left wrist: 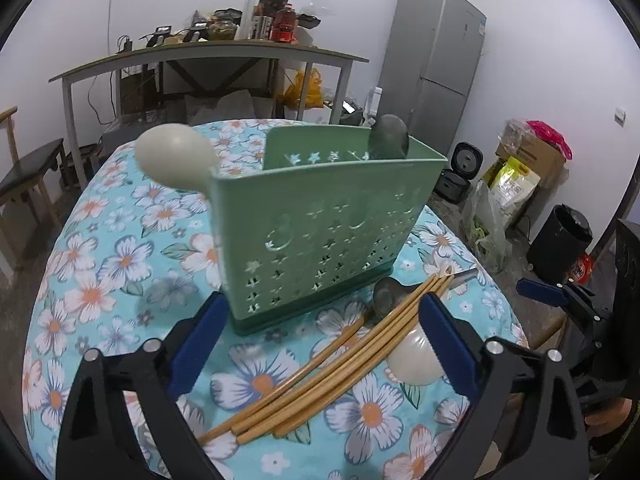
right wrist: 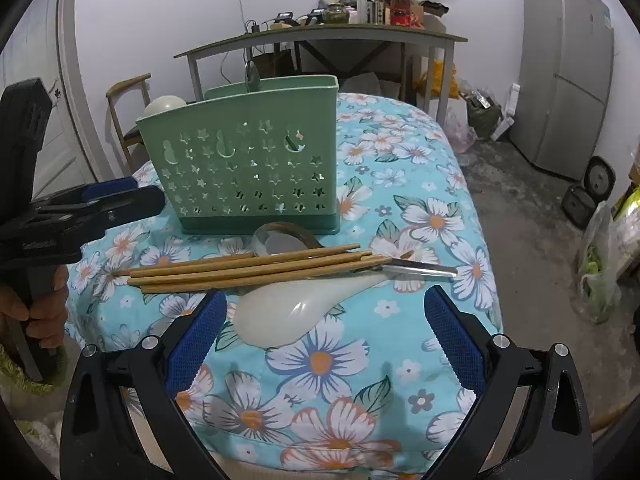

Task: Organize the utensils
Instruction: 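Move the left tool toward the white rice paddle on the quilt, then close the left tool on the white rice paddle and lift it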

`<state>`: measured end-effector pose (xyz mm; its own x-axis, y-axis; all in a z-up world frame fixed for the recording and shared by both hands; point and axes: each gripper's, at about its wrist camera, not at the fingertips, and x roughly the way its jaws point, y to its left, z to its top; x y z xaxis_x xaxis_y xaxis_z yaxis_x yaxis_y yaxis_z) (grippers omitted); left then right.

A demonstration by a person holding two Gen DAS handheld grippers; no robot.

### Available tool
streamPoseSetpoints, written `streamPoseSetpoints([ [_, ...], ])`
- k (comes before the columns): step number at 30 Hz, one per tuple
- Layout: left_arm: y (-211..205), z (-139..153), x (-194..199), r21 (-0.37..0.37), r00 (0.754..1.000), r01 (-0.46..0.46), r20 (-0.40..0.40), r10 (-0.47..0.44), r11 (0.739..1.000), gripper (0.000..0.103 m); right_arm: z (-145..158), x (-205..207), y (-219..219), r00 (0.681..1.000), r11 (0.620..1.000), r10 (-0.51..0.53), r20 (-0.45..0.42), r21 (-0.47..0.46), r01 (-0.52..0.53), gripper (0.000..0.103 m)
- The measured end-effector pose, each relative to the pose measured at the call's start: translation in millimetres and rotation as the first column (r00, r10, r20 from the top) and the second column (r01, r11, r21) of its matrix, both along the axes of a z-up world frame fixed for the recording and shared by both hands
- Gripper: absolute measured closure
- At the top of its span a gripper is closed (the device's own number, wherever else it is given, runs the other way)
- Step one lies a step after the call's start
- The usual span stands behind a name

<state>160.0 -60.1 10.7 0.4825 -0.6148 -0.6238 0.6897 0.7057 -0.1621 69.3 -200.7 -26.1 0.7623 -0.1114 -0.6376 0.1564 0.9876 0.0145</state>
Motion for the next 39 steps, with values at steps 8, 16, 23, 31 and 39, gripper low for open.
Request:
streamPoseSetpoints([
  [8, -16, -9, 3, 0.015, 0.998, 0.032, -0.046, -0.031, 0.999, 0.03, -8, 4, -9, 1.0, 0.999, -0.005, -0.024, 0.037, 0.006, 0.008],
  [16, -21, -9, -17, 0.0, 0.99, 0.133, -0.05, -0.133, 0.991, 0.045, -7, 0, -26, 0.999, 0.997, -0.049, -0.018, 0.058, 0.05, 0.008],
  [23, -41, -28, -61, 0.177, 0.953, 0.287, 0.049, -0.299, 0.942, 0.049, -7, -7, -39, 0.996, 0.992, -0.086, -0.016, 0.088, 0.087, 0.008],
  [31, -69, -66, -91, 0.426, 0.884, 0.315, 0.193, -0.425, 0.848, 0.051, -6, -11, -38, 0.996, 0.992, -0.088, -0.014, 0.089, 0.089, 0.008],
  [39, -85, -89, -94, 0.514, 0.831, 0.297, 0.277, -0.483, 0.805, 0.056, -5, -11, -38, 0.996, 0.992, -0.09, -0.014, 0.089, 0.091, 0.008],
])
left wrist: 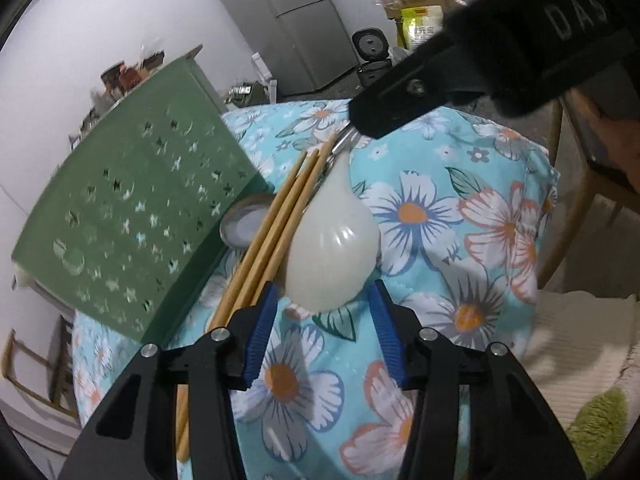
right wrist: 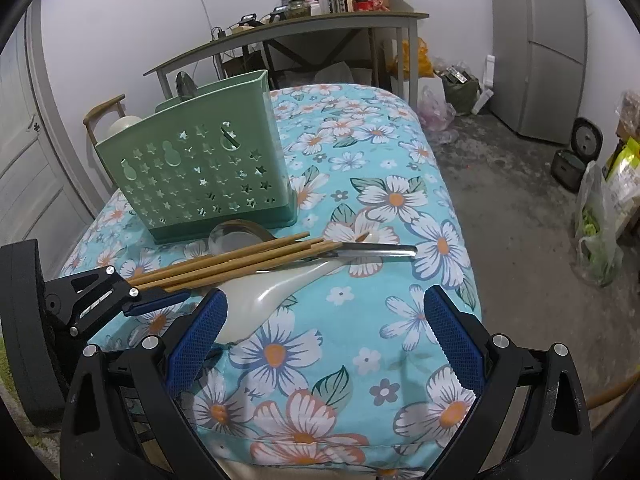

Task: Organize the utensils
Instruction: 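Close the left tool on the white rice paddle and lift it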

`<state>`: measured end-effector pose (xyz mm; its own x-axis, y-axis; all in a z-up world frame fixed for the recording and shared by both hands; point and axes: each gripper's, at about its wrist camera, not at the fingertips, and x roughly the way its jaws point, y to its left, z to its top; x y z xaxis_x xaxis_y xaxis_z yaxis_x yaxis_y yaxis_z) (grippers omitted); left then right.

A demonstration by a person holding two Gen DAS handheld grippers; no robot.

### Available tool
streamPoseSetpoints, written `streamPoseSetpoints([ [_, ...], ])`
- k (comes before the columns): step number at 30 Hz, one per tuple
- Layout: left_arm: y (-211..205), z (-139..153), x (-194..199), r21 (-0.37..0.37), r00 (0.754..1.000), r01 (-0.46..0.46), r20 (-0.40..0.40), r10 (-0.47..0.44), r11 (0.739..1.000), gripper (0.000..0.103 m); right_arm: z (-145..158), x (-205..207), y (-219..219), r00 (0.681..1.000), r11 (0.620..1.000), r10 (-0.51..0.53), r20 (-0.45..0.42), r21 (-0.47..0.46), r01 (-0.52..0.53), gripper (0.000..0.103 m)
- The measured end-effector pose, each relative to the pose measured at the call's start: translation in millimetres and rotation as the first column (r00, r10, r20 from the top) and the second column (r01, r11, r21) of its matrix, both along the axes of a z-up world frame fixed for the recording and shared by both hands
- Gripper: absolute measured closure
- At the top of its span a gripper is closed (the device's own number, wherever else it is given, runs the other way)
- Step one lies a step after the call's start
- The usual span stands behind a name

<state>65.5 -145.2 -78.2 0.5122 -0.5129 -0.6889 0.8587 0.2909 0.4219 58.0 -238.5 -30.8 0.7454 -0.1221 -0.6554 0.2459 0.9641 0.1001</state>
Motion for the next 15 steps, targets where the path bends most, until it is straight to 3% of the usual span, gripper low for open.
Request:
streamPoseSetpoints([
  [3, -4, -1, 0, -0.008, 1.0, 0.008, 0.014, -0.008, 1.0, 0.057, 0, -1, 0, 1.0, 1.0, 0.0, 0.0, 0.005, 0.0, 0.008],
  [8, -8, 1, 1, -0.032, 1.0, 0.008, 0.021, -0.007, 0.999, 0.08, 1, -1, 0, 1.0, 1.0, -0.003, 0.001, 0.002, 0.003, 0.008],
  [15, -18, 2, -6, -0.041, 0.998, -0.019, 0.053, 0.021, 0.999, 0.081, 2, -3, -1, 1.0, 1.0, -0.016, 0.004, 0.003, 0.016, 0.008],
])
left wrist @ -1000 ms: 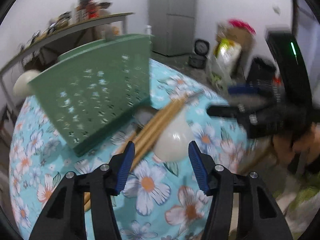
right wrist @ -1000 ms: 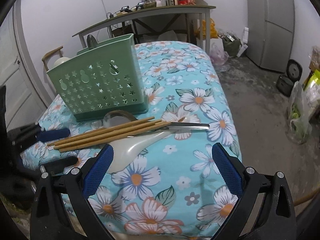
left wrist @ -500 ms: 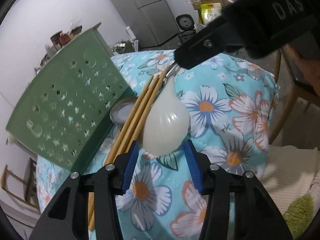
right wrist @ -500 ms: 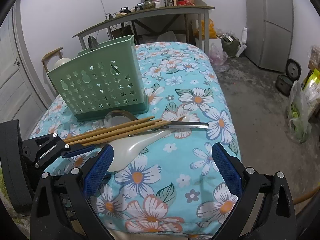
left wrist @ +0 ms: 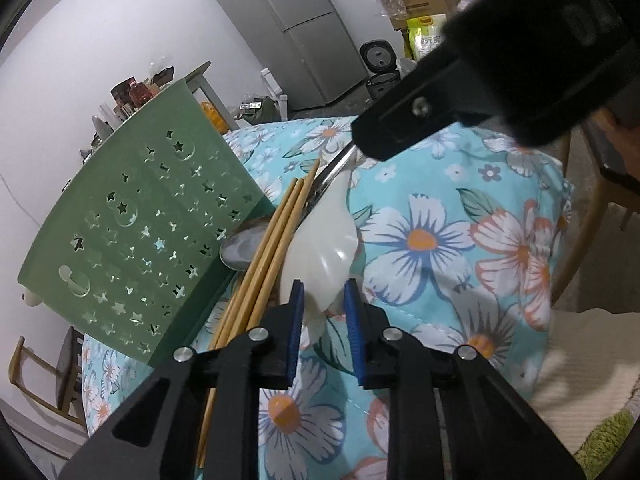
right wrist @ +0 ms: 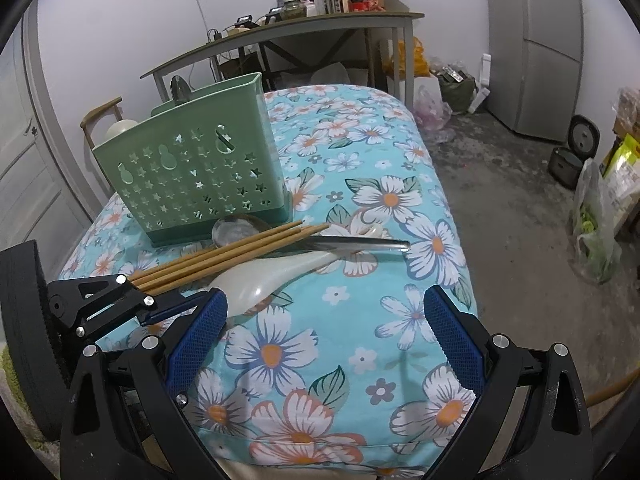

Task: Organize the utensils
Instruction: 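Close the left tool on the white rice paddle and lift it, then insert the held rice paddle into the green holder with the left tool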

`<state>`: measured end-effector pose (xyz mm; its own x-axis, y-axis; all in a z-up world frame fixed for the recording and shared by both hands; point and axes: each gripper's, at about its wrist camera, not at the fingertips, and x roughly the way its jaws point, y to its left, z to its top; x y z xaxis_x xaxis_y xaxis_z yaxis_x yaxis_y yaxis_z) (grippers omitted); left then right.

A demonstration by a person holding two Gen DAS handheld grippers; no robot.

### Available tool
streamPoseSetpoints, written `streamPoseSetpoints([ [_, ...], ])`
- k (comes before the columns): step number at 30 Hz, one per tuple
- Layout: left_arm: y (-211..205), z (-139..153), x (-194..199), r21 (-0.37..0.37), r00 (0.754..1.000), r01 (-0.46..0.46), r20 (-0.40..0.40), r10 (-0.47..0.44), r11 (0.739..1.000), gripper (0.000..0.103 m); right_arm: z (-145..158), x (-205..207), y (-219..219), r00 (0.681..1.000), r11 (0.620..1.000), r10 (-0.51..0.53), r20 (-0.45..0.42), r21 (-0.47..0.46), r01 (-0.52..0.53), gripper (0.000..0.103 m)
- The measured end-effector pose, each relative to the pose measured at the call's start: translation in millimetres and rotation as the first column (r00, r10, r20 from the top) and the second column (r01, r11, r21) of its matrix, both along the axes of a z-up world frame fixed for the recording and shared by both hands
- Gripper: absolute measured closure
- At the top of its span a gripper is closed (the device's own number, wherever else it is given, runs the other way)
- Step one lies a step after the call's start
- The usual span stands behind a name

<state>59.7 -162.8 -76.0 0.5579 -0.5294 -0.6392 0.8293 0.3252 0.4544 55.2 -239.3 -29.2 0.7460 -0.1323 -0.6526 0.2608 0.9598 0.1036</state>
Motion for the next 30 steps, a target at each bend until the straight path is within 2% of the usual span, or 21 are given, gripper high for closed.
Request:
streamPoseSetpoints([
  [14, -14, -8, 16, -0.033, 1.0, -0.024, 0.019, 0.025, 0.999, 0.076, 6, -10, -19, 0.998, 0.996, -0.065, 0.023, 0.056, 0.064, 0.014],
  [18, -11, -8, 18, -0.061, 0.999, -0.042, 0.026, 0.044, 0.997, 0.085, 7, -15, -30, 0.995, 0.99, -0.09, 0.034, 0.116, 0.086, 0.018],
  [22, -4, 5, 27, -0.113, 0.996, -0.086, 0.023, 0.089, 0.99, 0.099, 7, -19, -37, 0.994, 0.983, -0.107, 0.037, 0.152, 0.1, 0.021],
  [30, 12, 34, 23, -0.181, 0.994, -0.106, -0.004, 0.107, 0.978, 0.1, 8, -22, -39, 0.993, 0.983, -0.11, 0.045, 0.155, 0.102, 0.022],
])
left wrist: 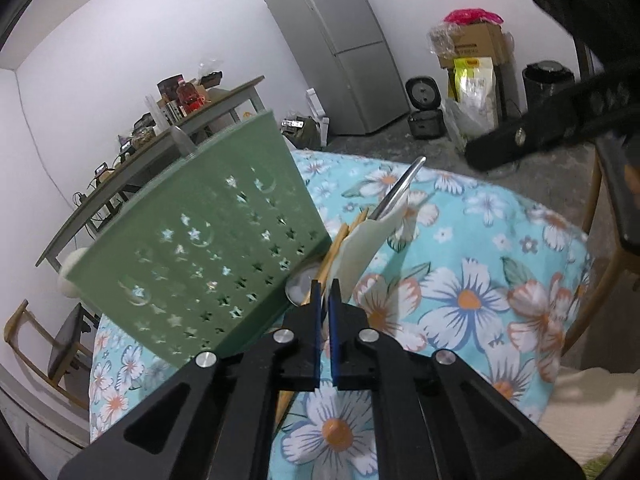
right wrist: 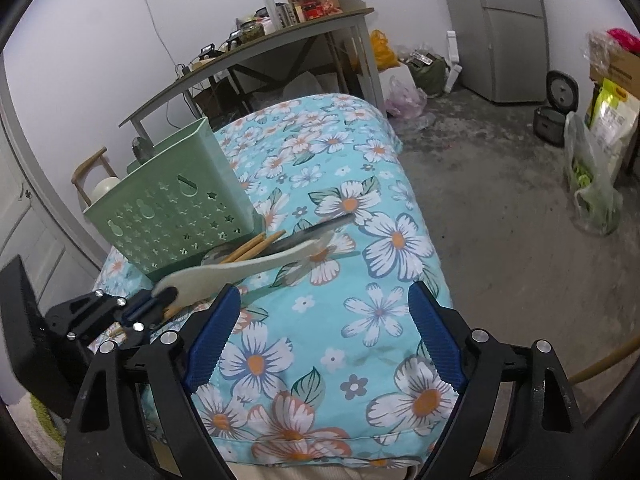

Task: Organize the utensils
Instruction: 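Insert the held rice paddle into the green holder with the left tool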

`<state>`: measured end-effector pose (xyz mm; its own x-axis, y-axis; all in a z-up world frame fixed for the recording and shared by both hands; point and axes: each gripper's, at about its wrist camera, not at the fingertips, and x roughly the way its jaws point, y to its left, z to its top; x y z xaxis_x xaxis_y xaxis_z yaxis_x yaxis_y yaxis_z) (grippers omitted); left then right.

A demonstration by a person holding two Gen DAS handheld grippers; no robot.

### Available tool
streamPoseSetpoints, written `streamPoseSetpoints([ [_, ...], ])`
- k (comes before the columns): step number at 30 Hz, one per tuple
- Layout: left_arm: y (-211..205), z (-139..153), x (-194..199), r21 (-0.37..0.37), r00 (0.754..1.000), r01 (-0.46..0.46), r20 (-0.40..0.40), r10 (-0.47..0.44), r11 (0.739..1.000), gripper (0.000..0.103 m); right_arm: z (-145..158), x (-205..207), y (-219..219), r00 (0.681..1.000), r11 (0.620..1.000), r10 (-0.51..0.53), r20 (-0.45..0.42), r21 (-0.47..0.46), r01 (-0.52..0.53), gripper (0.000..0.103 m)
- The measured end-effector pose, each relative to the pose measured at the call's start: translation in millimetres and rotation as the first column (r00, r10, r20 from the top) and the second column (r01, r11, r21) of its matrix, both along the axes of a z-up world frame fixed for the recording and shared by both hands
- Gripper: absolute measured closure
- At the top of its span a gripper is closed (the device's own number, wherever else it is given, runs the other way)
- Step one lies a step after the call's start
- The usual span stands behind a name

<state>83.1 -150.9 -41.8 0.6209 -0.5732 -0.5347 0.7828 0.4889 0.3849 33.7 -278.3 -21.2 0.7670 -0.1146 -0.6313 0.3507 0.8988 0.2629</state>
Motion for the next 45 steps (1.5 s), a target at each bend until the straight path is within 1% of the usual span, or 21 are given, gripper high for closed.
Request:
streamPoseSetpoints([
  [8, 15, 20, -2, -0.052, 0.998, -0.021, -0.068, 0.017, 0.998, 0.1, 0, 0, 0, 1.0, 1.0, 0.011, 0.001, 0.0, -0.011, 0.023],
  [12, 23, 31, -1, -0.079, 0.996, -0.03, -0.082, 0.024, 0.996, 0.101, 1, 0, 0, 1.0, 1.0, 0.012, 0.004, -0.002, -0.012, 0.023],
  [14, 30, 39, -1, -0.1, 0.995, -0.036, -0.094, 0.027, 0.994, 0.101, 1, 0, 0, 1.0, 1.0, 0.011, 0.006, -0.003, -0.011, 0.023],
  [17, 41, 52, 1, -0.136, 0.992, -0.048, -0.122, 0.031, 0.989, 0.101, 2, 0, 0, 1.0, 1.0, 0.015, 0.006, 0.0, -0.015, 0.026],
  [20, 57, 66, 4, -0.18, 0.987, -0.072, -0.155, 0.044, 0.981, 0.101, 4, 2, -1, 1.0, 1.0, 0.023, 0.009, -0.001, -0.023, 0.032],
  [22, 66, 74, 8, -0.198, 0.984, -0.09, -0.169, 0.057, 0.976, 0.101, 5, 7, -2, 0.999, 0.999, 0.038, 0.014, 0.006, -0.038, 0.04],
  [26, 87, 85, 13, -0.234, 0.977, -0.14, -0.188, 0.096, 0.962, 0.102, 8, 32, 0, 0.995, 0.995, 0.096, 0.021, 0.011, -0.096, 0.051],
  [27, 92, 87, 14, -0.24, 0.976, -0.152, -0.188, 0.108, 0.959, 0.102, 8, 39, 1, 0.994, 0.994, 0.111, 0.016, 0.013, -0.111, 0.056],
  [28, 96, 89, 15, -0.245, 0.974, -0.168, -0.188, 0.123, 0.955, 0.102, 7, 50, 1, 0.992, 0.992, 0.124, 0.007, 0.017, -0.124, 0.058],
  [31, 108, 91, 17, -0.252, 0.969, -0.207, -0.189, 0.161, 0.945, 0.101, 4, 71, -4, 0.991, 0.99, 0.132, -0.013, 0.044, -0.131, 0.069],
  [34, 117, 89, 19, -0.252, 0.964, -0.231, -0.192, 0.185, 0.94, 0.101, -3, 99, -7, 0.985, 0.984, 0.163, -0.05, 0.085, -0.159, 0.074],
  [40, 128, 84, 22, -0.262, 0.955, -0.26, -0.213, 0.207, 0.929, 0.101, -12, 135, -2, 0.974, 0.979, 0.197, -0.109, 0.077, -0.19, 0.075],
  [42, 130, 82, 22, -0.262, 0.954, -0.263, -0.217, 0.209, 0.928, 0.101, -18, 145, 1, 0.967, 0.978, 0.208, -0.15, 0.06, -0.201, 0.076],
  [45, 132, 80, 24, -0.263, 0.951, -0.27, -0.222, 0.214, 0.926, 0.101, -28, 148, 6, 0.949, 0.975, 0.224, -0.223, 0.053, -0.217, 0.08],
])
